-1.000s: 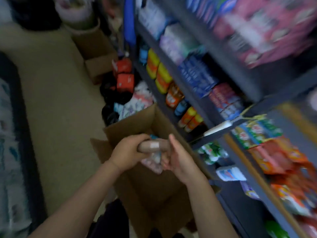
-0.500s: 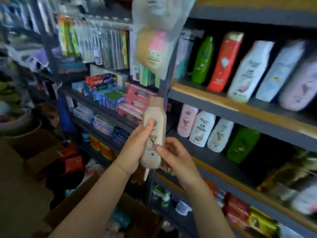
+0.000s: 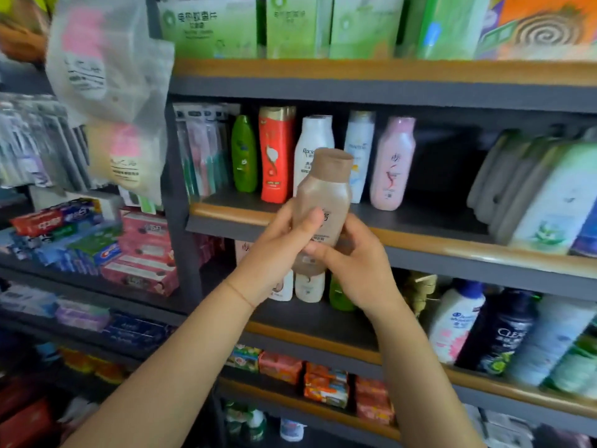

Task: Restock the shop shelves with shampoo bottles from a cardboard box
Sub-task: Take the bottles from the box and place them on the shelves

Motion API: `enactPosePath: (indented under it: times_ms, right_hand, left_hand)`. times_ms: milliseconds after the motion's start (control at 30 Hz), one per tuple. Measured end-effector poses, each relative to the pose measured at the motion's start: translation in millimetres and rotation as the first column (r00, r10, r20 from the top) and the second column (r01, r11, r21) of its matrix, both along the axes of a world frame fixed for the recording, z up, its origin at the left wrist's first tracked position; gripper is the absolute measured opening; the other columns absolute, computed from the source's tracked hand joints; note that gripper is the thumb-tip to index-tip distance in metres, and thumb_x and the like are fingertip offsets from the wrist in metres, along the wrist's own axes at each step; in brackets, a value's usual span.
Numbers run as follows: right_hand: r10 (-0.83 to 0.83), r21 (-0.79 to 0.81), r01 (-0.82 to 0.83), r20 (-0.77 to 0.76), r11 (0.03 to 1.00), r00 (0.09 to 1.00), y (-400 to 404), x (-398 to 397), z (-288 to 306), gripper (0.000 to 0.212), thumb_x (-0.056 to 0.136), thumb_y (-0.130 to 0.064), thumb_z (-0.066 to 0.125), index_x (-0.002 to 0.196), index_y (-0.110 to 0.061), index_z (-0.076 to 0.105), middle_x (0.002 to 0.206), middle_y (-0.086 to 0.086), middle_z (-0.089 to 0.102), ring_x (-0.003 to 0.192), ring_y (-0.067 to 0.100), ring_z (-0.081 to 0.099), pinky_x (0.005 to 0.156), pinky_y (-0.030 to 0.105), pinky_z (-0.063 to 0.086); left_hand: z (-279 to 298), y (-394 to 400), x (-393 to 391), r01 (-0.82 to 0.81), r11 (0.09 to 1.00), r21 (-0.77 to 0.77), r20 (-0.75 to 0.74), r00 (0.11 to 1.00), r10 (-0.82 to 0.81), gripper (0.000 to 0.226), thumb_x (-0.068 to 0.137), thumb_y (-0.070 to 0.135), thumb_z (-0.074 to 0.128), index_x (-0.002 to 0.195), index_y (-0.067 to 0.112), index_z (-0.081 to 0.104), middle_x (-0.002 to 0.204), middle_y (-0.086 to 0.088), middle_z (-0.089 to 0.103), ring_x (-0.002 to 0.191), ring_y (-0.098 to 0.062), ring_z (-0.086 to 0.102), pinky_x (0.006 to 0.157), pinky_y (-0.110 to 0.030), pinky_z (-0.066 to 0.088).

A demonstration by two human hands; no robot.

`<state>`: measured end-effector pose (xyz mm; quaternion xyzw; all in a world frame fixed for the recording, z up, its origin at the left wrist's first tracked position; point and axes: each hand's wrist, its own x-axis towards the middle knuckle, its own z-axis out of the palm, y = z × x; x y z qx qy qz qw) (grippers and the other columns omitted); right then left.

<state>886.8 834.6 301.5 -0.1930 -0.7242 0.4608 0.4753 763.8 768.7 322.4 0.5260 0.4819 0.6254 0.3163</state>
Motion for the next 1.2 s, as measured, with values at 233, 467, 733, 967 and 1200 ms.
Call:
enactPosePath:
  times_ms: [233,467,733,967,1200]
  right_hand:
    - [-0.368,0.127,0.361,0.035,0.924,0.929,69.0,47.8,32.3,0.043,0.072,-0.04,0.079,0.109,-0.029,0.061,0.11,0.007,0.066,0.098,0.019,0.067,0.085,0.045,0.057]
    - [-0.462,0.198,0.423,0.234,0.884,0.856,126.7,64.4,59.5,0.043,0.077,-0.018,0.082,0.111,-0.02,0.056,0.095,-0.004,0.065,0.09,0.024,0.067,0.074,0.044,0.06]
    - [-0.519,0.191,0.483,0.353,0.854,0.778,167.0,59.1,59.0,0.048,0.077,-0.023,0.082,0.104,-0.021,0.043,0.089,-0.002,0.061,0.085,0.03,0.068,0.074,0.052,0.059]
    - [-0.511,0.127,0.503,0.367,0.855,0.777,173.2,49.2,60.7,0.052,0.078,-0.022,0.082,0.109,-0.024,0.04,0.104,0.008,0.064,0.09,0.034,0.069,0.069,0.049,0.061]
    - [-0.547,0.12,0.547,0.384,0.829,0.744,172.4,43.5,59.7,0.053,0.081,-0.023,0.079,0.112,-0.018,0.037,0.116,0.013,0.059,0.094,0.036,0.067,0.068,0.05,0.061]
  left_hand:
    - [-12.1,75.1,0.7,-0.239,0.965,0.109,-0.532,0.806,0.26,0.04,0.084,0.063,0.056,0.116,0.041,0.064,0.109,0.026,0.057,0.118,-0.002,0.047,0.108,-0.025,0.026]
    - [-31.6,96.8,-4.9,-0.312,0.877,0.366,-0.689,0.542,0.48,0.024,0.081,0.046,0.073,0.103,0.036,0.068,0.086,0.02,0.054,0.097,-0.009,0.042,0.104,-0.027,0.018]
    - [-36.8,99.6,-6.9,-0.309,0.865,0.396,-0.683,0.53,0.503,0.025,0.083,0.047,0.072,0.105,0.036,0.065,0.092,0.019,0.055,0.096,-0.004,0.035,0.113,-0.038,0.019]
    - [-34.7,99.2,-7.7,-0.306,0.875,0.375,-0.677,0.554,0.484,0.027,0.084,0.046,0.072,0.107,0.033,0.065,0.095,0.015,0.059,0.098,-0.006,0.038,0.116,-0.037,0.015]
    - [-34.8,95.9,-5.4,-0.307,0.871,0.384,-0.683,0.54,0.491,0.027,0.085,0.045,0.071,0.108,0.031,0.065,0.096,0.013,0.058,0.101,-0.009,0.04,0.117,-0.037,0.013]
